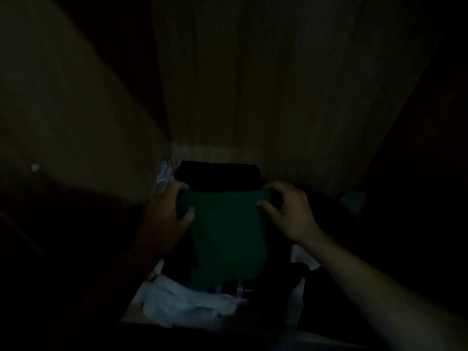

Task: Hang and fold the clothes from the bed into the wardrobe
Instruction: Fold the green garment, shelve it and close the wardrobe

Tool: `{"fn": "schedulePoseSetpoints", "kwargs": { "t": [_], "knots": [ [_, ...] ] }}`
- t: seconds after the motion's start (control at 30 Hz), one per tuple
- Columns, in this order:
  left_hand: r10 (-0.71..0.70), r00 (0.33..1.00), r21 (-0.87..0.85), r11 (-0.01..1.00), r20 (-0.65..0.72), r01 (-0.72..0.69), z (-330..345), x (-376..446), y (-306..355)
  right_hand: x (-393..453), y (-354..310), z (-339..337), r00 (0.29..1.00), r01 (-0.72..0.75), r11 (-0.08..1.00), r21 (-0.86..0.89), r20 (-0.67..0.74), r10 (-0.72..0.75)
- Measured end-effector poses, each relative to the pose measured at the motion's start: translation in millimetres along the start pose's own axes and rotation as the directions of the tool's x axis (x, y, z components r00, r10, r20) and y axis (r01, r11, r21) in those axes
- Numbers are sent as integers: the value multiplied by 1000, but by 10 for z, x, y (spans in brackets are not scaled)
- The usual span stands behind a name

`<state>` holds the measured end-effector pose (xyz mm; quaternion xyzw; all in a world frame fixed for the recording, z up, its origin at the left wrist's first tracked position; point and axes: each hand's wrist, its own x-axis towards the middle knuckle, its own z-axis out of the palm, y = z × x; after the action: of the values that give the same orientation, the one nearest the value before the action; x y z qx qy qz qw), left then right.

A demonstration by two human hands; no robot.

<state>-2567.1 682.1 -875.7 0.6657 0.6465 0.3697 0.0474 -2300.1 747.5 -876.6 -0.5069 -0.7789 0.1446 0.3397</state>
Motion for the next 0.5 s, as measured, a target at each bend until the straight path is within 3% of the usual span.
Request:
{"fn": "schedulePoseSetpoints", "kwargs": {
  "t": [0.07, 0.13, 0.2, 0.27, 0.33, 0.5],
  "knots": [
    [-58, 998, 188, 981, 17, 54, 203, 269, -77, 279, 94, 195, 992, -123, 979, -165, -33, 119],
    [-9, 997, 302, 953, 70, -12, 420, 274, -82, 285, 174, 432, 982, -185, 950, -251, -23, 186],
    [51, 975, 420, 897, 214, -139, 624, 142, -98, 138, 256, 674, 992, -51, 937, -344, 90, 87],
    [-16, 933, 509, 841, 360, -182, 754, 69, -206, 22, 346, 883, 967, 91, 905, -416, 254, 20],
    [-80, 883, 556, 802, 463, -219, 800, 72, -320, -1, 428, 1016, 932, 116, 897, -427, 358, 50],
    [-88, 831, 573, 763, 549, -298, 885, 96, -527, 114, 573, 1176, 910, 88, 914, -395, 406, 88]
  ]
}}
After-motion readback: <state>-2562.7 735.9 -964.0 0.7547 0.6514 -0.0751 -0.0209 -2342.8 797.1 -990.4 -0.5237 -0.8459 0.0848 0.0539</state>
